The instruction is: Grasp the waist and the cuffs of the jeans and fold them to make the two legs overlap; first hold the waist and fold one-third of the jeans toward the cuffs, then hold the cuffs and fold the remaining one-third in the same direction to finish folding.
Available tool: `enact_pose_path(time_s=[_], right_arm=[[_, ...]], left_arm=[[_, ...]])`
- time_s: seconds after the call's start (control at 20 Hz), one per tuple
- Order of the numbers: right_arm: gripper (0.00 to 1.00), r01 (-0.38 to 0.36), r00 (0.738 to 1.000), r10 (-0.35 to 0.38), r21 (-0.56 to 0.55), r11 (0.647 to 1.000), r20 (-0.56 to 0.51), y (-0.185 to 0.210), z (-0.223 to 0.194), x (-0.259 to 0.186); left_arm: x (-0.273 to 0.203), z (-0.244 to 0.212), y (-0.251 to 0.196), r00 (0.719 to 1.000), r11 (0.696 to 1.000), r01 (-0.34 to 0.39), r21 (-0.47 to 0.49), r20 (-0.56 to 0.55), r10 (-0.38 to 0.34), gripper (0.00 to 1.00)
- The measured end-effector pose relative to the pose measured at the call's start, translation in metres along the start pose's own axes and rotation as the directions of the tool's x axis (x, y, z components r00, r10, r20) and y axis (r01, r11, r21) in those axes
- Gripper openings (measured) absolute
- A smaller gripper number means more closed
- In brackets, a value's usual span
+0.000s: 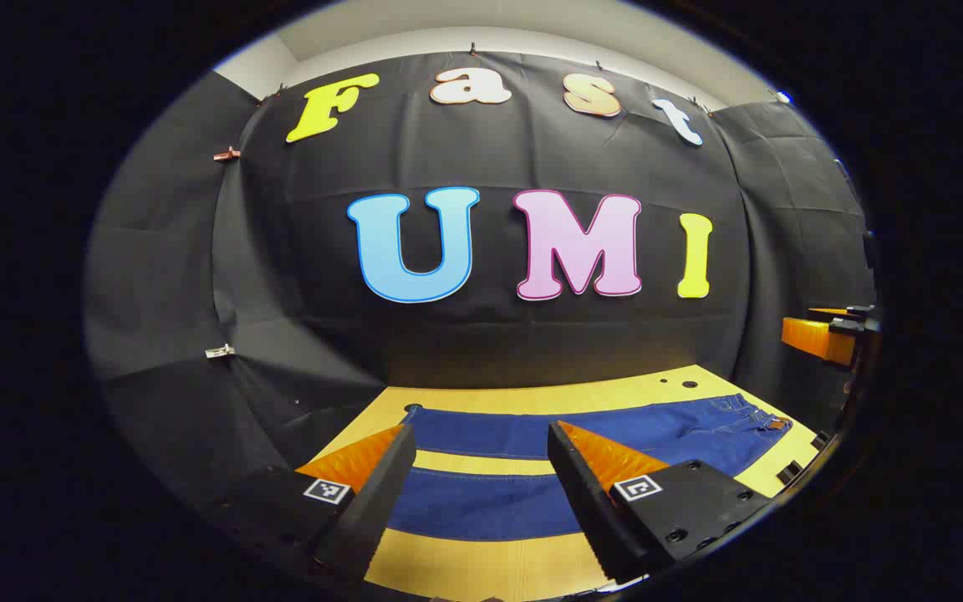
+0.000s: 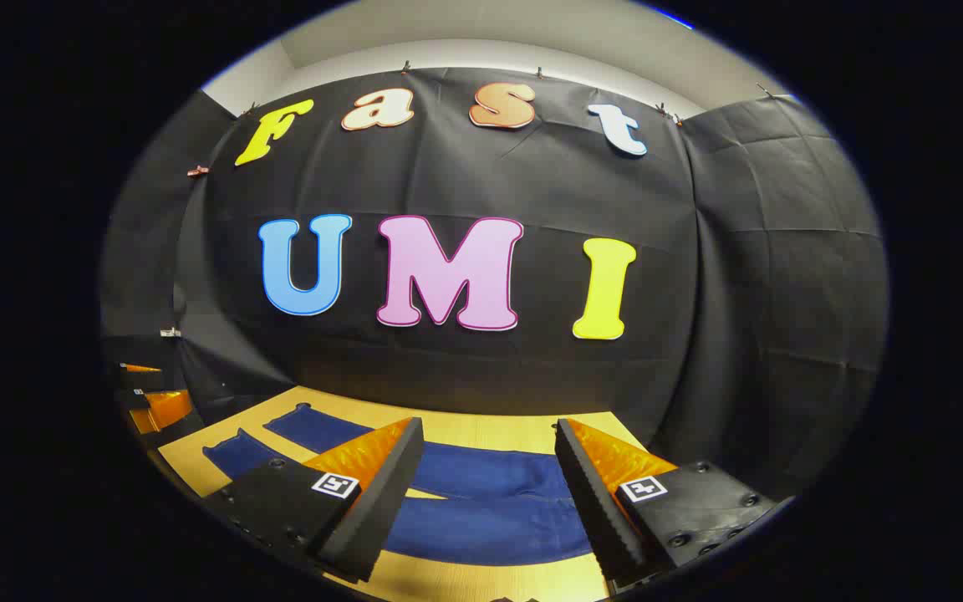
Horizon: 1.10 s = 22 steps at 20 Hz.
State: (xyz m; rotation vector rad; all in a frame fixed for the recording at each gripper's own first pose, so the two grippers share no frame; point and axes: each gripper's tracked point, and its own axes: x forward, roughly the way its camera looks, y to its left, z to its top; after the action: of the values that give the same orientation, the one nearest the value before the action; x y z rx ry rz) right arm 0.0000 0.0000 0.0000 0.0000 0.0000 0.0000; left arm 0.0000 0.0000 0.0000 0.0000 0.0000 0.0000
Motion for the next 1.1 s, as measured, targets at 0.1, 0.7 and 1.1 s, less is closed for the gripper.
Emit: enact_pose_path(time_s=[0.1,0.7,1.1], right_arm=[[0.97,-0.002,1.0,0.002,0.004,1.0,0.001,-0.001,-0.001,-0.002],[0.97,-0.007,1.0,0.007,0.0,1.0,0.003,-0.012,-0.002,-0.013],[0.97,0.034,0.999,-0.034,0.008,0.999,-0.013,-0.031,-0.009,-0.014]], left_arm=[[0.001,0.006,-0.007,1.0,1.0,0.013,-0.009,0.015,-0.013,0.98],[0.007,0.002,-0.049,0.996,0.995,0.088,0.043,0.01,-0.089,0.98],[0.017,-0.008,-0.024,0.999,0.962,0.043,0.269,0.015,-0.049,0.98]])
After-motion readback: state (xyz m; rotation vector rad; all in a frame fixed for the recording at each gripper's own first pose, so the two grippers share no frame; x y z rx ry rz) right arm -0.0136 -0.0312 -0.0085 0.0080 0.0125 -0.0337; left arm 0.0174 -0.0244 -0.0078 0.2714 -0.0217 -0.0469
